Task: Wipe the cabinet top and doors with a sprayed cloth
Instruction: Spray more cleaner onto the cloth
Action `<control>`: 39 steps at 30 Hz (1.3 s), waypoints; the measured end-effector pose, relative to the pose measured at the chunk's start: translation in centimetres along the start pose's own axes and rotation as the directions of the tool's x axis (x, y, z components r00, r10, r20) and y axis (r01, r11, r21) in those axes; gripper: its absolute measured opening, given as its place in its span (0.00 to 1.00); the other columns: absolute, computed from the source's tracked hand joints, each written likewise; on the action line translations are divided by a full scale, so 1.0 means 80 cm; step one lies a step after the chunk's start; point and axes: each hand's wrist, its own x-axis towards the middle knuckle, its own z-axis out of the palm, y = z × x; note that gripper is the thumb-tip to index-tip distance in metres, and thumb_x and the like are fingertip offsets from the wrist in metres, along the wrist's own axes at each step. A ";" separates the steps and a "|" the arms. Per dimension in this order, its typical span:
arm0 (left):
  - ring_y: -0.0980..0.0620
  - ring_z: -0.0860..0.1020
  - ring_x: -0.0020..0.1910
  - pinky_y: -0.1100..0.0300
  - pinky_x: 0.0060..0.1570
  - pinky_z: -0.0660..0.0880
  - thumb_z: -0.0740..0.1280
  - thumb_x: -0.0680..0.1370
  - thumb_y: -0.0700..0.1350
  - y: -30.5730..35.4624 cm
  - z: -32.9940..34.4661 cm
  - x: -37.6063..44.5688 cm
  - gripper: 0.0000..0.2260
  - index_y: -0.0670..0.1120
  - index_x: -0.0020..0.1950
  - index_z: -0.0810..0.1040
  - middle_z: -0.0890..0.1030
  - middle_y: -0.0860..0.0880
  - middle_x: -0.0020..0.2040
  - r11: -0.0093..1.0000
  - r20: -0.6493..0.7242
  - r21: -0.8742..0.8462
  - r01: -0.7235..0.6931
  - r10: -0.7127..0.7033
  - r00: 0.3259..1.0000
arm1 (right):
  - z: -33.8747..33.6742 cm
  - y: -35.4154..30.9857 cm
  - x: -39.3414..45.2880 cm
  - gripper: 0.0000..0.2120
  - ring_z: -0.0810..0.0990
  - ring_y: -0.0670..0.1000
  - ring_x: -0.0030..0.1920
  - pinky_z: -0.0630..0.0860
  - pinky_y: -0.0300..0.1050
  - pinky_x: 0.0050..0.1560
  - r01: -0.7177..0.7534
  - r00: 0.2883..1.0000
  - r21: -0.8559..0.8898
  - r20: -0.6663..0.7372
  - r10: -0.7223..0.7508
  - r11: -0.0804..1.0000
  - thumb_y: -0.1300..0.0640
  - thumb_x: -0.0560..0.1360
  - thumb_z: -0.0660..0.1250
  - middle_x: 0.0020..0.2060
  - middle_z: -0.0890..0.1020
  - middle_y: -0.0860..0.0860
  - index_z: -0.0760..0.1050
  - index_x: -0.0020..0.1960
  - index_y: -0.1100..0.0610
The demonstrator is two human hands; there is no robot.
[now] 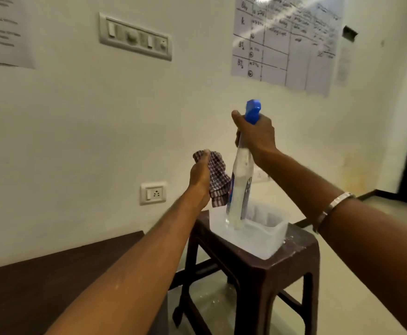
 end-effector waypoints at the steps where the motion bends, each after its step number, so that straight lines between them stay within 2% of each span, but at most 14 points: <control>1: 0.47 0.81 0.42 0.49 0.53 0.78 0.62 0.79 0.55 -0.006 0.010 0.007 0.15 0.44 0.49 0.81 0.83 0.44 0.45 1.000 -0.004 0.010 0.005 -0.005 1.000 | -0.009 0.004 0.013 0.14 0.77 0.51 0.32 0.78 0.46 0.38 0.017 0.999 -0.025 -0.041 -0.018 1.000 0.48 0.77 0.68 0.37 0.77 0.56 0.71 0.48 0.59; 5: 0.44 0.81 0.45 0.47 0.53 0.79 0.61 0.79 0.56 -0.035 0.029 0.019 0.15 0.46 0.50 0.79 0.82 0.44 0.48 0.997 -0.051 0.039 0.064 -0.062 0.997 | -0.032 0.036 0.046 0.15 0.77 0.52 0.38 0.79 0.47 0.45 0.062 0.984 -0.145 -0.154 -0.084 0.987 0.46 0.77 0.67 0.41 0.76 0.56 0.69 0.50 0.57; 8: 0.45 0.81 0.44 0.49 0.52 0.79 0.61 0.78 0.55 -0.057 0.021 0.026 0.14 0.46 0.50 0.78 0.82 0.44 0.47 0.993 -0.098 0.036 0.111 -0.107 0.989 | -0.042 0.076 0.054 0.15 0.76 0.53 0.39 0.79 0.49 0.48 0.043 0.978 -0.184 -0.191 -0.079 0.982 0.46 0.77 0.67 0.42 0.75 0.55 0.69 0.52 0.57; 12: 0.45 0.81 0.43 0.50 0.48 0.79 0.61 0.79 0.53 -0.071 -0.003 0.033 0.15 0.44 0.53 0.80 0.83 0.43 0.48 0.993 -0.122 0.033 0.115 -0.110 0.986 | -0.049 0.139 0.047 0.18 0.75 0.53 0.37 0.79 0.49 0.44 -0.055 0.978 -0.197 -0.209 0.013 0.979 0.46 0.76 0.68 0.41 0.74 0.55 0.70 0.53 0.59; 16: 0.43 0.82 0.47 0.49 0.51 0.79 0.61 0.79 0.53 -0.077 -0.026 0.037 0.17 0.42 0.57 0.79 0.83 0.42 0.51 0.992 -0.153 0.033 0.123 -0.116 0.981 | -0.055 0.188 0.033 0.21 0.73 0.51 0.36 0.72 0.39 0.36 -0.133 0.978 -0.236 -0.190 0.088 0.963 0.45 0.76 0.69 0.40 0.74 0.53 0.71 0.56 0.62; 21: 0.43 0.81 0.48 0.47 0.54 0.79 0.61 0.79 0.53 -0.086 -0.040 0.041 0.17 0.42 0.59 0.79 0.83 0.41 0.53 0.992 -0.154 0.011 0.129 -0.126 0.980 | -0.057 0.215 0.023 0.21 0.75 0.52 0.38 0.75 0.46 0.42 -0.195 0.970 -0.235 -0.189 0.152 0.952 0.44 0.75 0.69 0.39 0.74 0.53 0.71 0.55 0.61; 24: 0.45 0.82 0.45 0.48 0.54 0.78 0.61 0.79 0.53 -0.091 -0.044 0.041 0.18 0.42 0.59 0.80 0.83 0.42 0.51 0.991 -0.142 -0.003 0.132 -0.131 0.981 | -0.058 0.212 0.024 0.24 0.74 0.50 0.36 0.72 0.42 0.39 -0.216 0.969 -0.253 -0.173 0.175 0.943 0.43 0.74 0.70 0.38 0.73 0.50 0.70 0.57 0.60; 26: 0.45 0.82 0.44 0.49 0.52 0.79 0.62 0.79 0.53 -0.094 -0.048 0.039 0.18 0.42 0.59 0.80 0.83 0.42 0.51 0.990 -0.141 0.001 0.140 -0.139 0.980 | -0.060 0.210 0.024 0.27 0.73 0.46 0.35 0.70 0.42 0.39 -0.247 0.965 -0.285 -0.154 0.210 0.926 0.43 0.73 0.71 0.42 0.75 0.52 0.69 0.60 0.60; 28: 0.44 0.82 0.46 0.49 0.51 0.79 0.62 0.78 0.54 -0.094 -0.052 0.035 0.18 0.42 0.59 0.79 0.83 0.41 0.53 0.989 -0.145 0.015 0.147 -0.144 0.979 | -0.062 0.206 0.021 0.30 0.74 0.48 0.38 0.71 0.45 0.43 -0.281 0.959 -0.308 -0.132 0.251 0.909 0.43 0.73 0.72 0.50 0.77 0.55 0.66 0.64 0.60; 31: 0.42 0.81 0.49 0.47 0.54 0.78 0.62 0.78 0.54 -0.086 -0.059 0.028 0.19 0.42 0.61 0.78 0.82 0.40 0.55 0.988 -0.145 0.047 0.149 -0.141 0.979 | -0.066 0.195 0.010 0.42 0.75 0.56 0.56 0.72 0.52 0.57 -0.318 0.948 -0.308 -0.112 0.298 0.897 0.41 0.70 0.73 0.65 0.71 0.59 0.57 0.73 0.59; 33: 0.41 0.81 0.51 0.46 0.54 0.78 0.62 0.78 0.54 -0.075 -0.063 0.021 0.20 0.41 0.61 0.78 0.82 0.40 0.55 0.987 -0.137 0.064 0.145 -0.135 0.981 | -0.067 0.183 -0.002 0.52 0.65 0.61 0.70 0.65 0.62 0.68 -0.331 0.941 -0.378 -0.201 0.272 0.864 0.37 0.69 0.72 0.73 0.59 0.59 0.47 0.77 0.58; 34: 0.42 0.81 0.50 0.47 0.53 0.79 0.62 0.78 0.54 -0.069 -0.065 0.015 0.20 0.41 0.61 0.78 0.82 0.40 0.54 0.988 -0.133 0.066 0.139 -0.130 0.983 | -0.067 0.174 -0.011 0.53 0.60 0.61 0.73 0.62 0.64 0.70 -0.322 0.937 -0.402 -0.267 0.227 0.857 0.35 0.69 0.71 0.75 0.55 0.59 0.44 0.78 0.58; 37: 0.45 0.82 0.44 0.51 0.46 0.80 0.62 0.78 0.54 -0.054 -0.069 -0.005 0.19 0.42 0.61 0.78 0.83 0.42 0.51 0.991 -0.123 0.070 0.115 -0.106 0.987 | -0.058 0.139 -0.043 0.43 0.59 0.59 0.72 0.61 0.60 0.70 -0.200 0.903 -0.339 -0.427 0.039 0.919 0.40 0.75 0.66 0.74 0.55 0.58 0.48 0.77 0.60; 39: 0.45 0.82 0.42 0.53 0.42 0.80 0.62 0.79 0.54 -0.045 -0.070 -0.021 0.19 0.41 0.61 0.78 0.83 0.43 0.49 0.993 -0.123 0.053 0.101 -0.094 0.988 | -0.041 0.114 -0.071 0.33 0.63 0.56 0.69 0.63 0.54 0.69 -0.035 0.910 -0.302 -0.404 -0.094 0.953 0.49 0.77 0.66 0.71 0.61 0.57 0.56 0.74 0.60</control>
